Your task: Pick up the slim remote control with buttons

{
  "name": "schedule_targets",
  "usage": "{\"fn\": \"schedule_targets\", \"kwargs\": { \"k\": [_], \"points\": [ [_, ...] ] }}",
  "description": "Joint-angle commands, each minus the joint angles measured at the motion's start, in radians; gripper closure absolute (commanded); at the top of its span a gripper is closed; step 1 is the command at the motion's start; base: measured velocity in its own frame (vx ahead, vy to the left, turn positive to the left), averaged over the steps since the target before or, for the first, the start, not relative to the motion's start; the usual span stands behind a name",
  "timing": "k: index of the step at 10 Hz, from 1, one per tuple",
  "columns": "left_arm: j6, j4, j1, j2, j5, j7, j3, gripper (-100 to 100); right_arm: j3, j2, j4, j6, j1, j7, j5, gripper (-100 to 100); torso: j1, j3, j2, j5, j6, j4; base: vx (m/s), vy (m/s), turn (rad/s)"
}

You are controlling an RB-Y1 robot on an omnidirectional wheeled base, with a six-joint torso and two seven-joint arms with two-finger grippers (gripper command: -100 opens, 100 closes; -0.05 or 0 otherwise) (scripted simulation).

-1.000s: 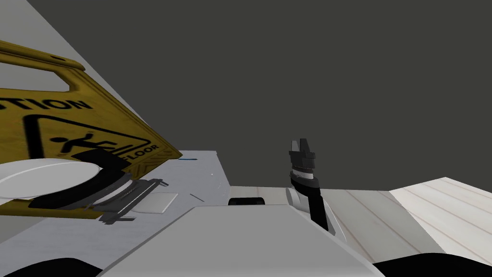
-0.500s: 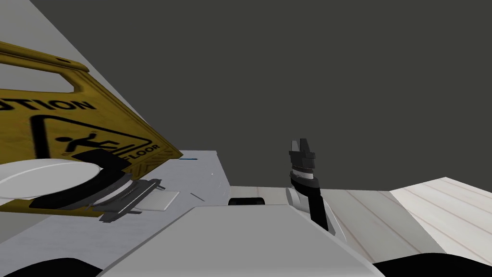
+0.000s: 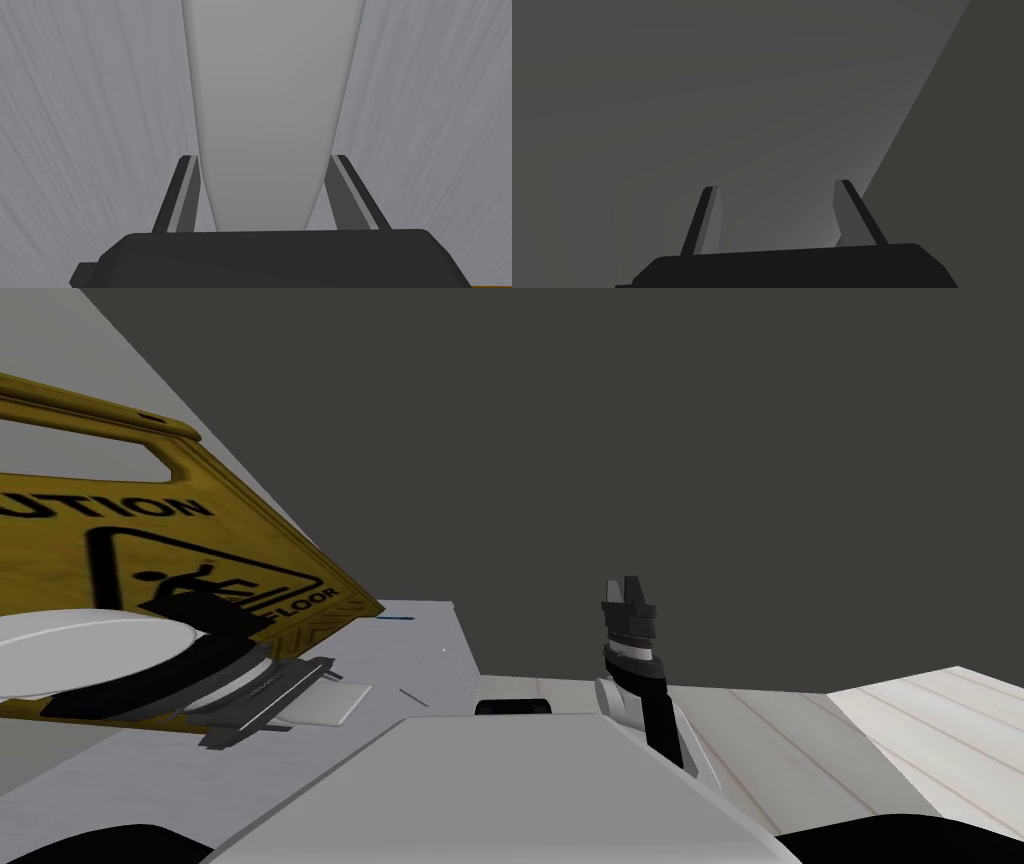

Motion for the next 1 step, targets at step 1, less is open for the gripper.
{"fn": "schedule_targets", "kwargs": {
  "k": [1],
  "points": [
    [0.000,0.000,0.000,0.000,0.000,0.000,0.000,0,0.000,0.000,0.000,0.000,0.000,0.000,0.000,0,0.000,0.000,0.000,0.000,0.000,0.000,0.000,0.000,0.000]
  ]
}}
